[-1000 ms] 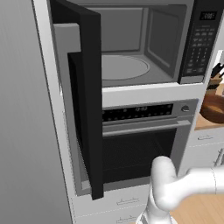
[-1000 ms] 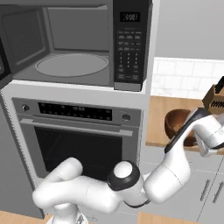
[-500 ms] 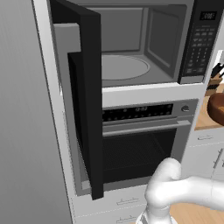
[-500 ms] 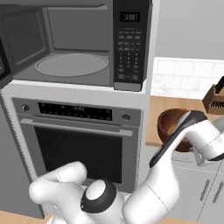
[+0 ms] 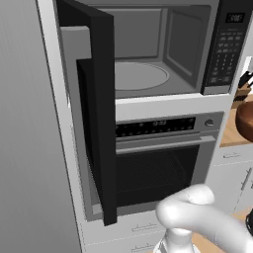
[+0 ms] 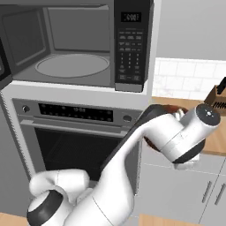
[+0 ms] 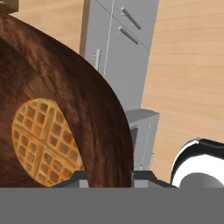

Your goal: Open the microwave, place the bowl with waffle inside the microwave, then close the microwave door and turn it on.

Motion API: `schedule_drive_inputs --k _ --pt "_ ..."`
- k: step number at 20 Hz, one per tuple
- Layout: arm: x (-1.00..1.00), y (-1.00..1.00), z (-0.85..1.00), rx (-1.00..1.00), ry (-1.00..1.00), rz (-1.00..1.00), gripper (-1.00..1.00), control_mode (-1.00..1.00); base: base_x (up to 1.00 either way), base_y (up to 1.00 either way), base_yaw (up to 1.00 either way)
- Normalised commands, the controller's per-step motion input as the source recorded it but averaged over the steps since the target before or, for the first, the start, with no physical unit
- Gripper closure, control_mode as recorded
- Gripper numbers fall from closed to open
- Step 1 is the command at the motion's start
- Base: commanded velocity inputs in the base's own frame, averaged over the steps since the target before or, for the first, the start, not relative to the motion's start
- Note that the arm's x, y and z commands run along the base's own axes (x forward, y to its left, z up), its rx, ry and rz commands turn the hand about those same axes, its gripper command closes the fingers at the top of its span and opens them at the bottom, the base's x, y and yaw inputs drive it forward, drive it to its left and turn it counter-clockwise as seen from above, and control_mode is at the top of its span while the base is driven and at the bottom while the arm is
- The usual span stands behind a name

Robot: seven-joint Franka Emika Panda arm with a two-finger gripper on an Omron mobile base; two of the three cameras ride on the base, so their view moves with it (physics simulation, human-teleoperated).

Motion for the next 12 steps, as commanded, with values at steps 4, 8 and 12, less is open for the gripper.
schedule_drive_inputs --k 4,8,12 --pt "-0.65 0.47 0.73 -0.02 0.0 -0.14 1.0 -1.0 0.0 0.0 0.0" --pt "-0.78 0.31 0.68 -0.01 0.0 -0.15 1.0 -1.0 0.0 0.0 0.0" --pt "-0.73 0.36 0.74 -0.01 0.0 -0.14 1.0 -1.0 0.0 0.0 0.0"
